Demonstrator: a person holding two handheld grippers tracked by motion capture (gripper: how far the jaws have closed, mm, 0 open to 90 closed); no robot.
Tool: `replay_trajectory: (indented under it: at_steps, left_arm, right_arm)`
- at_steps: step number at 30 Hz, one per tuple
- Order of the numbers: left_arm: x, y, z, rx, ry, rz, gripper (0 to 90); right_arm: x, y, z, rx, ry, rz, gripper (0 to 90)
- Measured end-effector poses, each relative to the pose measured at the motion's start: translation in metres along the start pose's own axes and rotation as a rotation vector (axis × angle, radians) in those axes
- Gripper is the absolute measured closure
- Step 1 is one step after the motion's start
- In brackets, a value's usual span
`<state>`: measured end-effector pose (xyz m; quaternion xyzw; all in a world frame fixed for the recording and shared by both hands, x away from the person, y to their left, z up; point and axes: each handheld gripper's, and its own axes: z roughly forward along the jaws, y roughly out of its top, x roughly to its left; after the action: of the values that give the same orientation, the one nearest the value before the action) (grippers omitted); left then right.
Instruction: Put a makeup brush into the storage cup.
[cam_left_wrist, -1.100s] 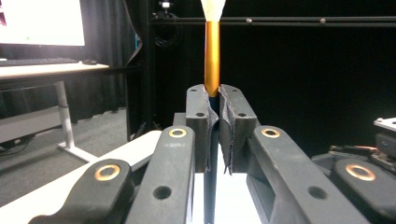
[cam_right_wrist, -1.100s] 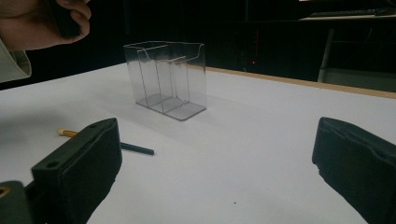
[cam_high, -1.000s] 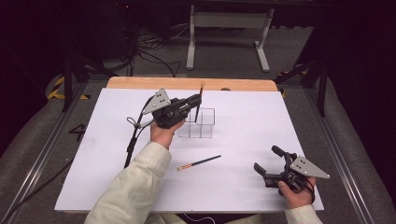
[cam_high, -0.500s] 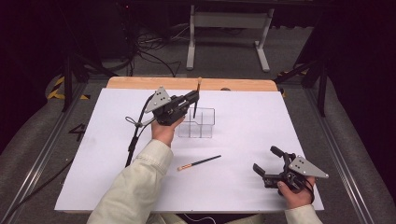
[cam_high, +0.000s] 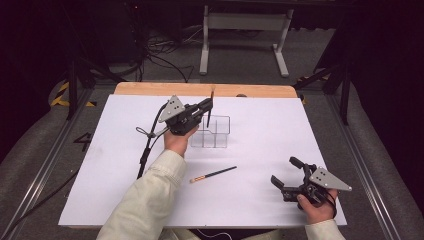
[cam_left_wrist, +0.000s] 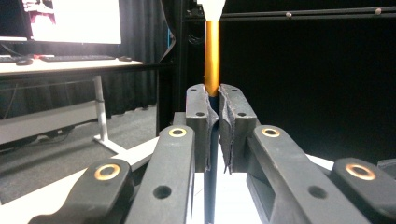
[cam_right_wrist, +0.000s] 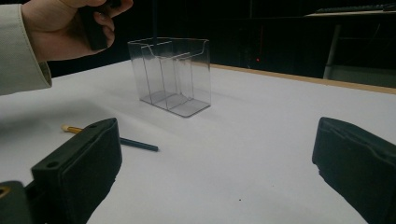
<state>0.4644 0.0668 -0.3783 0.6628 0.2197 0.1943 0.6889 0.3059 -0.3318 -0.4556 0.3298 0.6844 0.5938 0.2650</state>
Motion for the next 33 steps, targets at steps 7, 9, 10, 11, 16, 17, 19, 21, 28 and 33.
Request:
replay_trajectory:
  at_steps: [7, 9, 10, 11, 16, 17, 19, 21, 28, 33]
  left_arm:
    - [-0.001, -0.004, 0.003, 0.014, -0.005, -0.016, 83.0]
    - [-0.001, -0.006, 0.004, 0.018, -0.006, -0.021, 83.0]
    - [-0.001, -0.006, 0.004, 0.021, -0.005, -0.023, 82.9]
    - [0.000, -0.007, 0.004, 0.026, -0.004, -0.021, 82.9]
    - [0.001, -0.012, 0.004, 0.037, -0.002, -0.032, 82.9]
    - [0.001, -0.013, 0.004, 0.041, -0.001, -0.032, 82.9]
    - [0.001, -0.013, 0.004, 0.045, -0.006, -0.034, 82.9]
    - [0.001, -0.013, 0.004, 0.052, -0.010, -0.028, 82.9]
    - [0.002, -0.017, 0.004, 0.077, -0.020, -0.043, 82.8]
    - [0.002, -0.018, 0.005, 0.090, -0.020, -0.050, 82.7]
  right_arm:
    - [0.000, 0.001, 0.000, -0.001, -0.001, -0.003, 1.8]
    - [0.001, 0.001, 0.000, -0.003, -0.001, -0.003, 1.8]
    - [0.000, 0.001, 0.000, -0.002, 0.000, -0.004, 1.8]
    - [0.000, 0.001, 0.000, -0.003, 0.000, -0.003, 1.8]
    - [0.000, 0.001, -0.001, -0.008, -0.004, -0.005, 1.7]
    - [0.000, 0.001, -0.001, -0.007, -0.003, -0.003, 1.7]
    - [0.000, 0.001, -0.001, -0.007, -0.004, -0.003, 1.7]
    - [0.000, 0.001, -0.001, -0.006, -0.003, -0.003, 1.7]
    - [0.000, 0.001, -0.001, -0.006, -0.004, -0.002, 1.7]
    - [0.000, 0.001, -0.001, -0.007, -0.004, -0.001, 1.6]
